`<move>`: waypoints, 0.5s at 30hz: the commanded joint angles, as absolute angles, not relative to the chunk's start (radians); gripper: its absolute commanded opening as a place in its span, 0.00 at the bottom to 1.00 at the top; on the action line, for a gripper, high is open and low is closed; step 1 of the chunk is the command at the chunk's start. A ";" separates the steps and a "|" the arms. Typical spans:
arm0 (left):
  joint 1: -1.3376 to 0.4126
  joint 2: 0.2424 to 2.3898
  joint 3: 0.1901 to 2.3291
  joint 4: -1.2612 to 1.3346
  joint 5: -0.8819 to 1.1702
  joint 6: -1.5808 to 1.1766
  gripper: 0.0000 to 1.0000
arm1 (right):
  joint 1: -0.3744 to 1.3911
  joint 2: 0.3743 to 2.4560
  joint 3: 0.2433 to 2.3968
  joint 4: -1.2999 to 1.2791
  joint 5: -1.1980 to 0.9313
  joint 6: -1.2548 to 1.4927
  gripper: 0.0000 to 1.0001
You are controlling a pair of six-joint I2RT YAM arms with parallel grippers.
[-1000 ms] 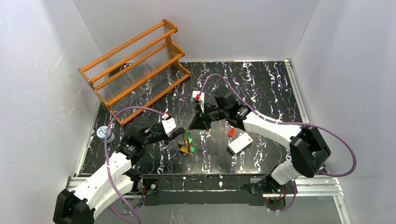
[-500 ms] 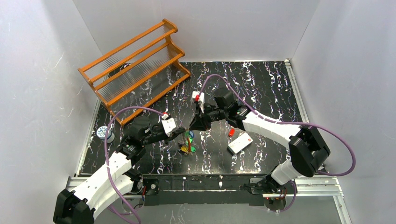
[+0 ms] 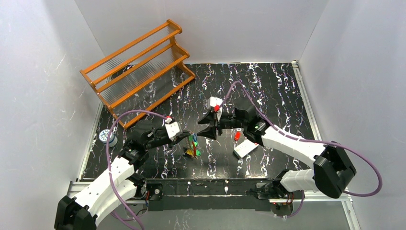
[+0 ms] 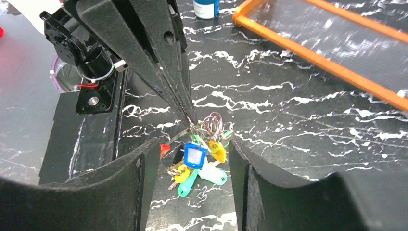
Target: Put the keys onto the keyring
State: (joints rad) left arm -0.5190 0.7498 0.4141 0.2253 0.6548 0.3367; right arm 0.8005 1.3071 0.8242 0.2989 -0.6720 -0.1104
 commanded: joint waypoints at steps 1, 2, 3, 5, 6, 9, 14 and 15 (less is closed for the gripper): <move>-0.522 0.721 0.423 0.287 0.718 0.340 0.00 | 0.801 1.241 0.750 0.530 -0.667 -0.086 0.67; -0.522 0.719 0.423 0.295 0.733 0.340 0.00 | 0.801 1.232 0.737 0.526 -0.690 -0.127 0.69; -0.522 0.716 0.422 0.307 0.751 0.342 0.00 | 0.801 1.225 0.724 0.524 -0.733 -0.189 0.70; -0.522 0.713 0.418 0.323 0.790 0.342 0.00 | 0.801 1.213 0.701 0.528 -0.784 -0.255 0.71; -0.522 0.710 0.417 0.332 0.803 0.341 0.00 | 0.800 1.213 0.686 0.553 -0.803 -0.265 0.71; -0.522 0.707 0.410 0.350 0.837 0.342 0.00 | 0.801 1.217 0.660 0.610 -0.821 -0.280 0.71; -0.522 0.707 0.408 0.371 0.877 0.330 0.00 | 0.801 1.245 0.642 0.726 -0.850 -0.227 0.65; -0.522 0.709 0.408 0.371 0.877 0.329 0.00 | 0.800 1.252 0.640 0.748 -0.851 -0.209 0.63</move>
State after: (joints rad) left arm -0.5190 0.7273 0.4103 0.3119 0.8124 0.3351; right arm 0.8001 1.2377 0.6468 0.5751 -0.8040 -0.2375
